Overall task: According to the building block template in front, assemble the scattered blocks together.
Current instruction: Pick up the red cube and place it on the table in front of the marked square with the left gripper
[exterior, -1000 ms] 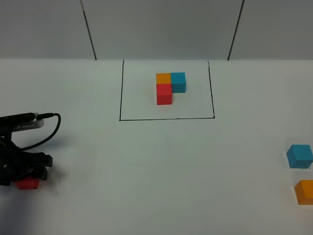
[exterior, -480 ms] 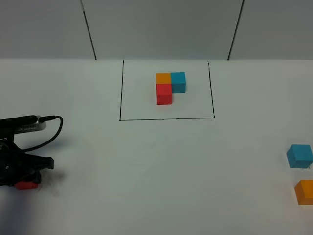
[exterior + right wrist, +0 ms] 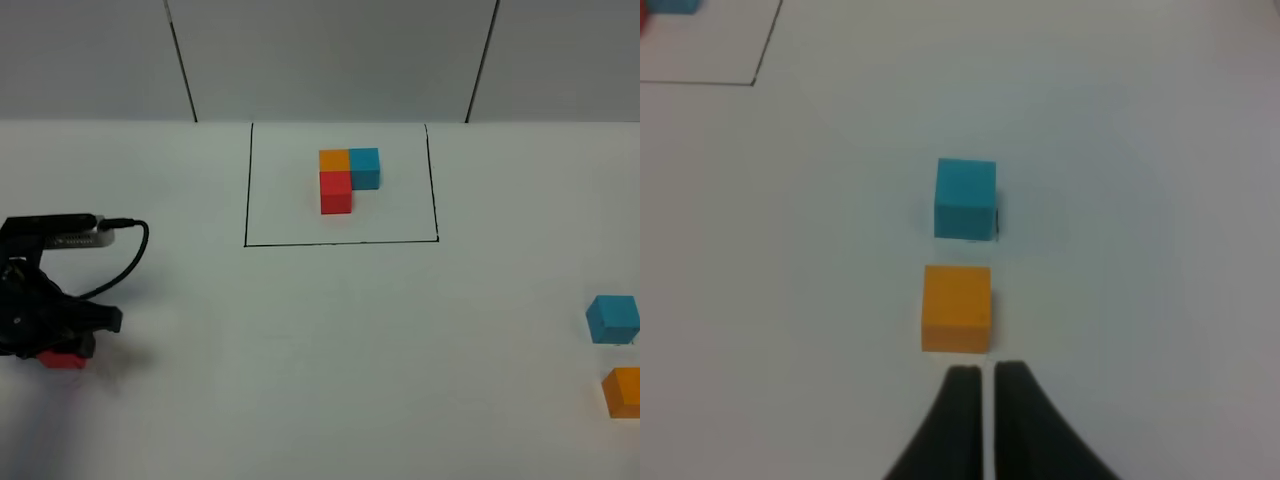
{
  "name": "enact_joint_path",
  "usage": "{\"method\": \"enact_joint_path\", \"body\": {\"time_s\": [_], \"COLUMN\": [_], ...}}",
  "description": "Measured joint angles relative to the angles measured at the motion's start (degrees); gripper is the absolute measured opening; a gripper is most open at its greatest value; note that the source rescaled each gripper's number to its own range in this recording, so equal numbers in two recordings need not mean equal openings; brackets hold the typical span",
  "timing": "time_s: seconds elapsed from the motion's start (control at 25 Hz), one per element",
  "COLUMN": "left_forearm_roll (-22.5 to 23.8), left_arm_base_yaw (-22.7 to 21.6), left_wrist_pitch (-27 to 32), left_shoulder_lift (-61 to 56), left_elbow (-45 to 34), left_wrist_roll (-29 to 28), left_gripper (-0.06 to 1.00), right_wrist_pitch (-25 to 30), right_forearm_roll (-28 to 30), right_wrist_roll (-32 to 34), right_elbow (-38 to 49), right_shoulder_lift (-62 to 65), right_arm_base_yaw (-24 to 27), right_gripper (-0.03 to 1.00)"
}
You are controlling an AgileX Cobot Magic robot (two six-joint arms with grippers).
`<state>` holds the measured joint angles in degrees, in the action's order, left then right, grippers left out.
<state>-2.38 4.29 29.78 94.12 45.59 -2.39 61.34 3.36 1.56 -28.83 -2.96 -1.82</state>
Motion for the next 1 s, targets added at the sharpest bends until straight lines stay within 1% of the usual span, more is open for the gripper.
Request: {"method": "enact_joint_path", "body": {"time_s": [0.12,0.32,0.44,0.6,0.68,0.8,0.92,1.0], "left_forearm_roll": [0.72,1.22,1.34,1.34,1.34,0.06,-3.71,-7.35], "left_arm_base_yaw": [1.28,5.31,8.41,12.32,14.63,17.66,19.83,20.86], "left_wrist_pitch": [4.12,11.77,15.67,20.28,22.19,24.0,25.21,25.75], "left_shoulder_lift": [-5.88,-14.72,-17.21,-18.04,-18.04,-18.04,-18.04,-18.04], "left_elbow": [1.89,4.88,5.37,5.5,5.5,5.5,5.5,5.5], "left_wrist_roll": [0.13,0.48,3.68,10.15,14.09,23.22,36.89,45.87], "left_gripper": [0.52,0.52,0.52,0.52,0.52,0.52,0.52,0.52], "right_wrist_pitch": [0.0,0.0,0.0,0.0,0.0,0.0,0.0,0.0], "right_forearm_roll": [0.0,0.0,0.0,0.0,0.0,0.0,0.0,0.0], "right_wrist_roll": [0.0,0.0,0.0,0.06,0.06,0.06,0.06,0.01], "right_elbow": [0.0,0.0,0.0,0.0,0.0,0.0,0.0,0.0], "right_shoulder_lift": [0.0,0.0,0.0,0.0,0.0,0.0,0.0,0.0], "right_arm_base_yaw": [0.0,0.0,0.0,0.0,0.0,0.0,0.0,0.0], "right_gripper": [0.0,0.0,0.0,0.0,0.0,0.0,0.0,0.0]}}
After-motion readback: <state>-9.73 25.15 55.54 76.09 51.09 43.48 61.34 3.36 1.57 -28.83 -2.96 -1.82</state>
